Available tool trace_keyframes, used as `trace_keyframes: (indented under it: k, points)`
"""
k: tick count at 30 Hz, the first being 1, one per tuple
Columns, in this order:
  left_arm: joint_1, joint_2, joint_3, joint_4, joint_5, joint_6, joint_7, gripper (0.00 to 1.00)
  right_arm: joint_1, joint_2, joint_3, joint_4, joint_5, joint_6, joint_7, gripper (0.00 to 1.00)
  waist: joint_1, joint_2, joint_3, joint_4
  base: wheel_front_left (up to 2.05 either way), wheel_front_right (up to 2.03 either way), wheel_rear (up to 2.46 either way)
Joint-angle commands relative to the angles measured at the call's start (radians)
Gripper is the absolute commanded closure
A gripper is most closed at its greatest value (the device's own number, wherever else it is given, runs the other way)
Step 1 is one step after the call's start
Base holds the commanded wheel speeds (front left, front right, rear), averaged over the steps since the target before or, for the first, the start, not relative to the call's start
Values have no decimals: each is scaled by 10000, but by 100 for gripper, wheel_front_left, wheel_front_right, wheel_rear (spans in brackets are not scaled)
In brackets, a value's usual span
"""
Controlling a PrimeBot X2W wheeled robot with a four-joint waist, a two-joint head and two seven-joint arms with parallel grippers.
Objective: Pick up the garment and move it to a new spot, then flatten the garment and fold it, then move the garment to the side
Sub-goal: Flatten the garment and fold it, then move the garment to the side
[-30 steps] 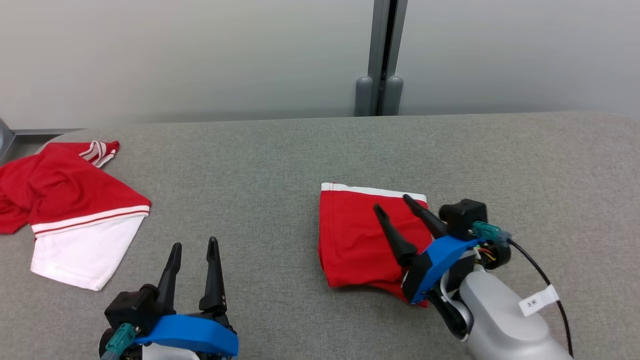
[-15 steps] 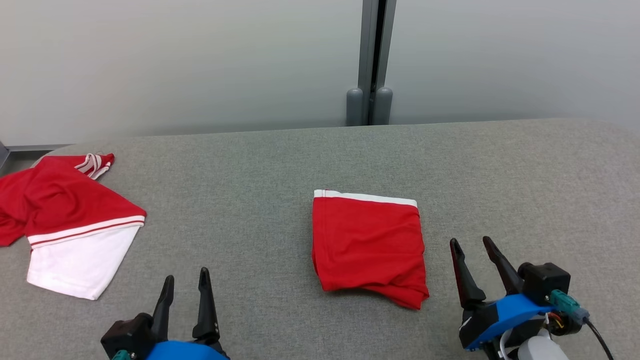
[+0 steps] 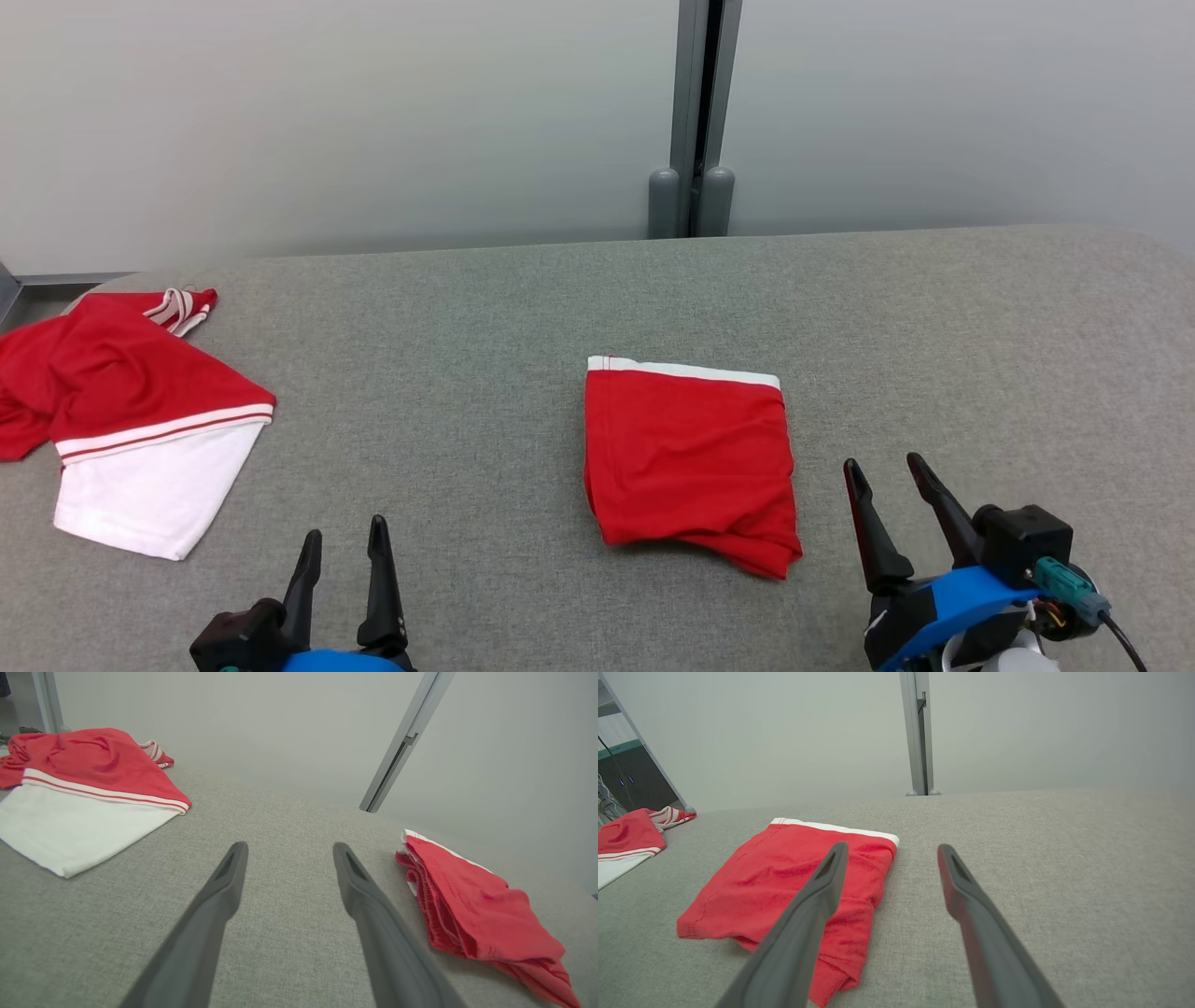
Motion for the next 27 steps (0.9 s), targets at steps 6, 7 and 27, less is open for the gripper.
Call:
trace_keyframes:
  k: [6,7,27]
  points:
    - [32,-46,112,86,94,-90,-46,0,293,-8,-3,-211,32,1,137,0,0,0,24,-15,0,0,0]
    - [26,-53,125,94,108,-91,-47,0,307,-8,-6,-228,26,1,147,0,0,0,30,-17,0,0,0]
    - [-330,-185,139,152,411,-198,-47,0,-1656,-5,-484,-12,-952,1,2603,0,0,0,394,332,0,0,0]
